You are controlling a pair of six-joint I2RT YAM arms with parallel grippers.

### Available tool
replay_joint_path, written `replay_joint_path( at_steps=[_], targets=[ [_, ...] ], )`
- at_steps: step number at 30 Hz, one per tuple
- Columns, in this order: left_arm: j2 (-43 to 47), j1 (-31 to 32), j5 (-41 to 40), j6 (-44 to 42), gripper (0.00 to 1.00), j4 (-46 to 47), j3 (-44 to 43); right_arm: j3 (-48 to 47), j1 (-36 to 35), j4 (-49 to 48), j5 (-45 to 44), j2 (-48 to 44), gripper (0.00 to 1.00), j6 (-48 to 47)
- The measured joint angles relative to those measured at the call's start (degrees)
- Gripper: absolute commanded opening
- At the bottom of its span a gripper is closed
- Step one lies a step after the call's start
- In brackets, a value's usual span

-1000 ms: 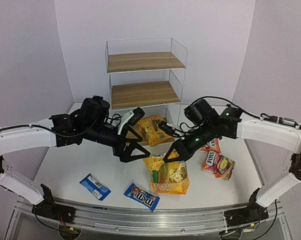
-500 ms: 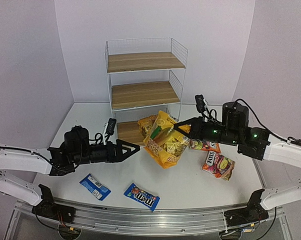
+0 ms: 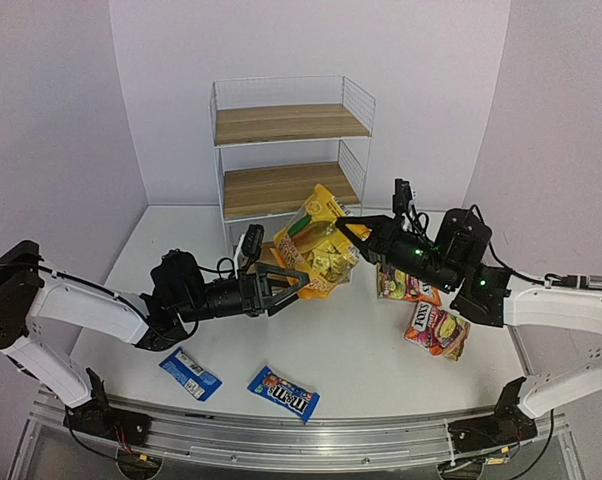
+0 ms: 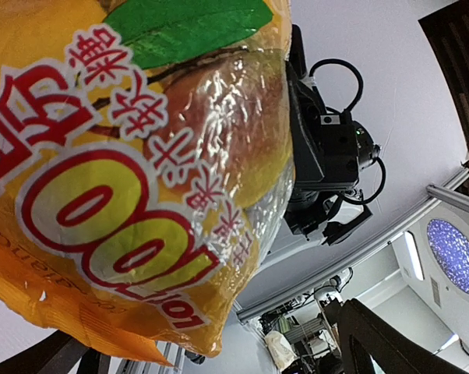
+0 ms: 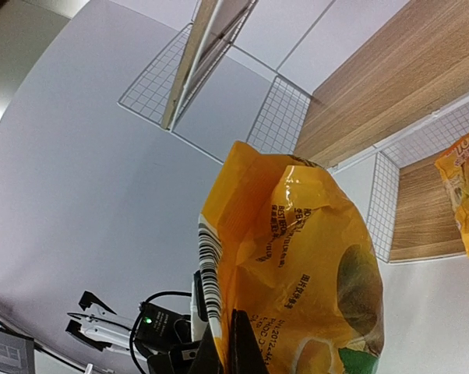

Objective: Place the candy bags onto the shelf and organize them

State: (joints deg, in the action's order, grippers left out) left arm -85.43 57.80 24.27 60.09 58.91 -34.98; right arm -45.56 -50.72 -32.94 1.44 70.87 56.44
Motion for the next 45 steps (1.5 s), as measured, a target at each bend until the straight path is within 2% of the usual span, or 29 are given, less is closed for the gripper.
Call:
replay_joint_path(
  at_steps=[4, 7, 11, 13, 15, 17, 19, 20, 22, 25, 27, 30, 33, 38, 45],
  targets=[
    [-1.5, 0.0, -1.0, 1.1, 0.98, 2.2, -0.2, 0.1, -0.6, -3.9, 0.3, 1.2, 0.0, 2.3],
    [-3.4, 0.0, -1.5, 1.7, 0.79, 4.6, -0.3, 1.1, -1.0, -6.1, 0.5, 1.7, 0.0, 3.7],
    [-6.1, 0.0, -2.0, 2.8, 0.64, 7.4, -0.3, 3.8, -1.2, -9.4, 0.4, 1.7, 0.0, 5.9],
    [-6.7, 0.0, -2.1, 3.0, 0.5, 7.5, -0.3, 5.5, -1.2, -10.8, 0.1, 1.5, 0.0, 6.8],
    [-6.9, 0.1, -2.2, 3.2, 0.32, 7.3, -0.3, 7.3, -1.2, -11.7, -0.4, 0.8, 0.0, 7.6],
    [-7.0, 0.3, -2.2, 2.9, 0.09, 7.0, -0.4, 8.9, -1.2, -12.5, -1.0, -0.3, 0.0, 8.1],
    [-7.2, 0.5, -2.1, 2.7, 0.0, 6.7, -1.3, 10.3, -1.2, -13.1, -1.3, -1.3, 0.0, 8.5],
    [-7.2, 0.6, -2.1, 2.4, 0.0, 6.4, -1.9, 11.0, -1.2, -13.4, -1.6, -1.6, 0.0, 8.6],
    [-7.2, 0.6, -1.9, 1.4, 0.0, 4.8, -3.1, 12.0, -1.1, -13.7, -2.2, -2.3, 0.12, 8.8],
    [-6.8, 0.7, -1.7, -1.5, 0.0, -1.3, -5.0, 13.0, -1.0, -12.5, -2.7, -3.9, 0.45, 8.4],
    [-5.4, 0.6, -0.8, -5.6, 0.0, -9.4, -7.3, 13.4, -1.0, -9.0, -2.6, -6.4, 0.62, 7.5],
    [-2.3, 0.5, 0.9, -14.5, 0.0, -21.8, -10.6, 13.4, -1.0, 0.2, -2.0, -11.4, 0.77, 4.7],
    [3.5, 0.6, 2.5, -25.4, 0.0, -32.6, -11.5, 13.0, -1.2, 11.9, -0.6, -16.4, 0.86, 0.5],
    [12.0, -0.1, 8.4, -39.9, 0.0, -45.6, -11.8, 10.7, -1.6, 29.5, 3.9, -21.5, 0.9, -8.1],
    [12.9, -0.1, 17.1, -52.6, 0.0, -59.8, -15.5, 9.5, -1.7, 38.9, 11.3, -21.4, 0.94, -11.3]
  ],
)
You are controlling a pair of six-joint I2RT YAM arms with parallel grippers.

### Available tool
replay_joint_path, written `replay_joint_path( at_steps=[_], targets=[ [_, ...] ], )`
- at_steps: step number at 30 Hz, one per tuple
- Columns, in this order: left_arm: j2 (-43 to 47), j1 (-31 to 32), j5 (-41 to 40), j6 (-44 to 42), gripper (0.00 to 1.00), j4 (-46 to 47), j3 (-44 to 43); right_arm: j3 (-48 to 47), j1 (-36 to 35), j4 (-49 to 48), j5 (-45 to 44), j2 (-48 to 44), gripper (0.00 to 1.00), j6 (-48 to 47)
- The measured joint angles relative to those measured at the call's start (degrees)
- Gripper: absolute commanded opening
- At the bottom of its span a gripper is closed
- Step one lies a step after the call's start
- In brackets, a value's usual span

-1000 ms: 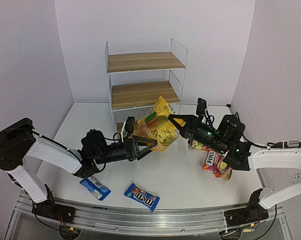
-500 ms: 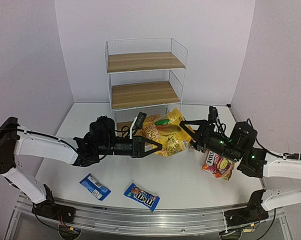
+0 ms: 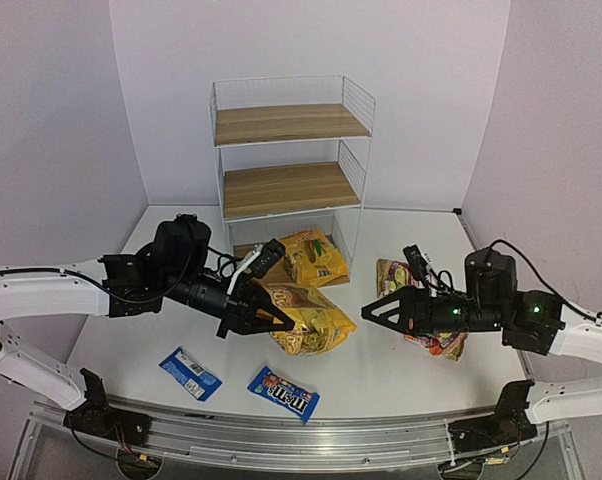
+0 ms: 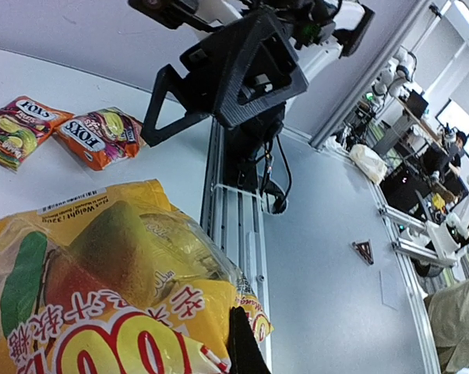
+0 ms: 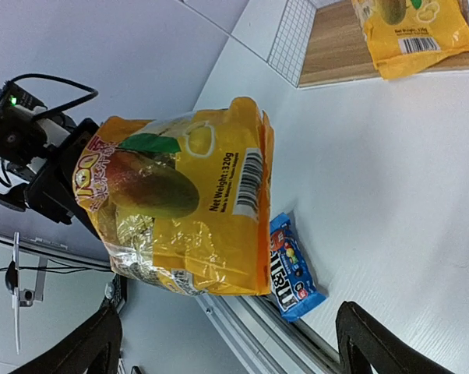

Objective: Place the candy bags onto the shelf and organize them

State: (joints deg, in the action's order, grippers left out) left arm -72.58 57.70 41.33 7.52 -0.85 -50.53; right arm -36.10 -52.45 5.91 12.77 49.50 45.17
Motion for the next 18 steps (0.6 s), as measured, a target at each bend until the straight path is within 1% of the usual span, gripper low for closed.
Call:
replay_joint_path(
  at_steps=[2, 5, 8, 10, 15, 18],
  targets=[
    [-0.4, 0.0, 1.9, -3.5, 0.0, -4.6, -2.0, 0.6, 0.0, 0.2, 0.9, 0.0, 0.98, 0.3],
    [-0.8, 0.0, 4.1, -9.4, 0.0, -10.1, -5.1, 3.3, 0.0, -3.2, 2.4, -0.3, 0.98, 2.4],
    [-0.8, 0.0, 5.5, -13.9, 0.0, -13.4, -7.5, 8.3, 0.0, -11.4, 4.5, 0.0, 0.98, 6.5],
    [-0.8, 0.0, 6.3, -16.4, 0.0, -14.7, -8.6, 9.9, 0.0, -15.5, 6.4, 2.2, 0.98, 8.8],
    [-0.8, -0.2, 8.6, -24.6, 0.0, -21.7, -13.6, 10.0, 0.0, -28.7, 12.2, 10.4, 0.98, 15.0],
    [-0.9, -0.1, 9.7, -29.9, 0.0, -26.3, -16.8, 9.7, 0.0, -36.8, 15.6, 13.2, 0.98, 18.0]
  ],
)
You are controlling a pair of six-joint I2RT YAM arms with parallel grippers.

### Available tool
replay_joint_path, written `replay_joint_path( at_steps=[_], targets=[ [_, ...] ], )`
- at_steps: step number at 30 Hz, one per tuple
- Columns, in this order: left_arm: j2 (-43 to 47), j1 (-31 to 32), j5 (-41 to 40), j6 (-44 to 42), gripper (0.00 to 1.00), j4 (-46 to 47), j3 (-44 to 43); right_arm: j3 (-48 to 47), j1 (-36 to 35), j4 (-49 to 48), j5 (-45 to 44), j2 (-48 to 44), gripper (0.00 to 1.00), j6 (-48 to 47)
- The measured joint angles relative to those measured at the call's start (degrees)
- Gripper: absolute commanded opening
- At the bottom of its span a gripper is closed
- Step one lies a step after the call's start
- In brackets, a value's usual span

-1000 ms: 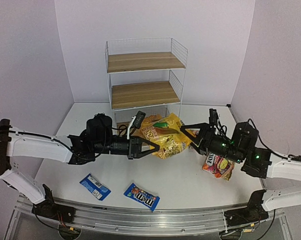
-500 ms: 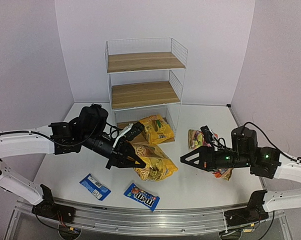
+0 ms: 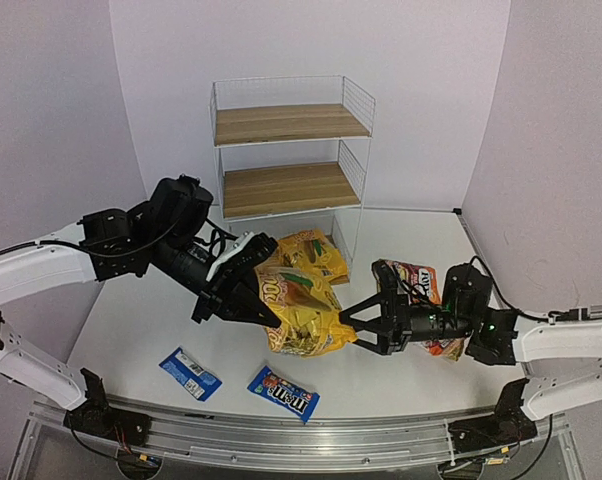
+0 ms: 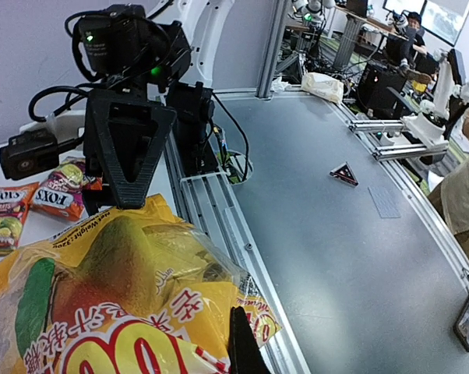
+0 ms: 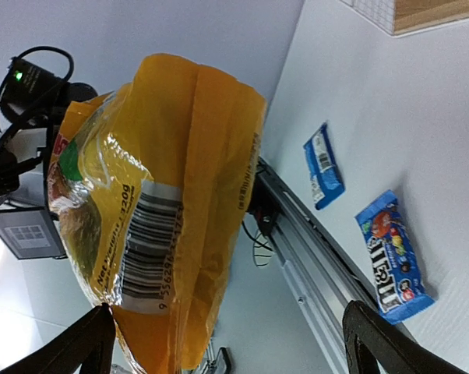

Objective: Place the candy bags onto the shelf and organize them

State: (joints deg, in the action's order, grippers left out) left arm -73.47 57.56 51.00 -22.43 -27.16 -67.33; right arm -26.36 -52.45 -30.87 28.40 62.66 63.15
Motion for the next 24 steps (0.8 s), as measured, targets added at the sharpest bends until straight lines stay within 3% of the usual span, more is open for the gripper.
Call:
replay_joint_path(
  at_steps=[10, 24],
  targets=[
    [-0.1, 0.0, 4.3, -13.3, 0.0, -8.7, -3.9, -2.8, 0.0, -12.8, 5.8, 6.1, 0.98, 6.3],
    [-3.8, 0.1, 5.2, -21.9, 0.0, -15.1, -7.7, -9.1, 0.0, -25.2, 16.6, 20.5, 0.94, 18.5]
  ],
)
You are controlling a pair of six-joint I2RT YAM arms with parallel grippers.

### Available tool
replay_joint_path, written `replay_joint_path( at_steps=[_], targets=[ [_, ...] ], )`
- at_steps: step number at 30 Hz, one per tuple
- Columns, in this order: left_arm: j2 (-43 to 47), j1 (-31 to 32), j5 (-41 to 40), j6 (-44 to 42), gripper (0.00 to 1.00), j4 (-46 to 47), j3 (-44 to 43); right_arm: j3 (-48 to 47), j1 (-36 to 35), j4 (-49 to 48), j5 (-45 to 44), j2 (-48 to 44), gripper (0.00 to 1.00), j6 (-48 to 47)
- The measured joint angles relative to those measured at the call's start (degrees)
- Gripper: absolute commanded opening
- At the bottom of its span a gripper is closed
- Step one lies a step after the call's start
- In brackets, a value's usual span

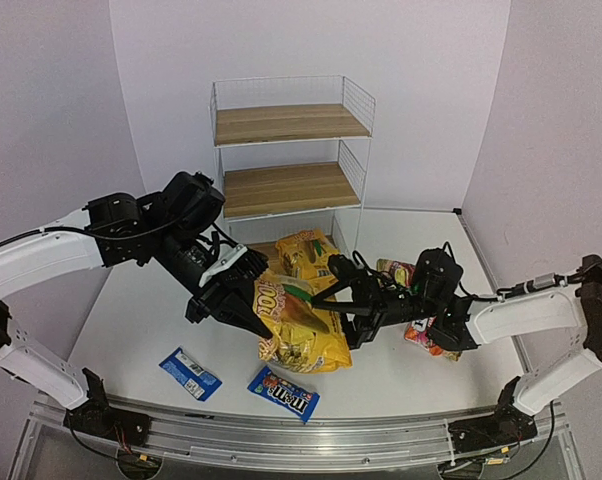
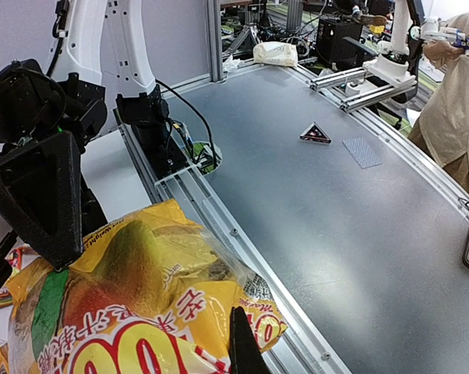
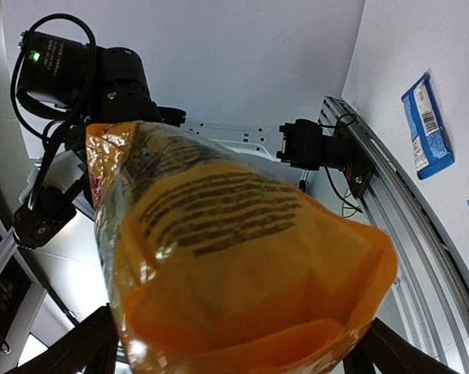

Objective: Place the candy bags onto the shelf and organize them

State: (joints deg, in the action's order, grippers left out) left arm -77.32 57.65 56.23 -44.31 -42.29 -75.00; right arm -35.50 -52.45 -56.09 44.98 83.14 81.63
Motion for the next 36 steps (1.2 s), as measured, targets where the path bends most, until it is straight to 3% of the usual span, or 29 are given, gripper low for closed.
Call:
replay_joint_path(
  at_steps=[7, 11, 14, 19, 20, 25, 26, 27, 31, 36],
  targets=[
    [0.0, 0.0, -0.2, -1.2, 0.0, -0.6, 0.0, 0.8, 0.0, -3.8, 2.9, 0.1, 0.9, 1.6],
    [0.0, 0.1, -0.2, -1.6, 0.0, -0.8, -0.1, 0.8, 0.0, -6.2, 3.8, 0.3, 0.77, 2.7],
    [0.0, 0.1, 0.1, -2.0, 0.0, -0.8, -0.5, 0.8, -0.2, -7.2, 4.6, 0.4, 0.6, 3.6],
    [0.2, 0.2, 0.3, -1.7, 0.0, -1.0, -0.7, 0.8, -0.8, -8.3, 6.0, 0.4, 0.02, 4.2],
    [0.3, 0.2, 0.1, -1.4, 0.01, -1.3, -0.6, 0.8, -0.9, -8.8, 6.2, 0.4, 0.0, 4.3],
    [3.2, 0.2, -1.6, 3.3, 0.62, 0.2, 3.6, 1.0, -0.8, -10.2, 6.0, 0.2, 0.0, 4.4],
    [5.0, 0.2, -2.4, 5.0, 0.89, 1.6, 5.5, 1.1, -0.7, -10.0, 5.8, 0.2, 0.0, 4.4],
    [7.4, 0.3, -3.4, 7.4, 0.97, 4.0, 8.2, 1.1, -0.7, -9.8, 5.4, 0.2, 0.0, 4.3],
    [16.7, 0.7, -12.3, 19.2, 1.0, 12.9, 17.4, 1.5, 0.1, -9.0, 2.1, 0.2, 0.0, 4.2],
    [24.5, 0.4, -36.7, 41.6, 1.0, 22.6, 26.3, 3.0, 2.2, -6.4, -1.3, 0.3, 0.0, 2.8]
  ],
)
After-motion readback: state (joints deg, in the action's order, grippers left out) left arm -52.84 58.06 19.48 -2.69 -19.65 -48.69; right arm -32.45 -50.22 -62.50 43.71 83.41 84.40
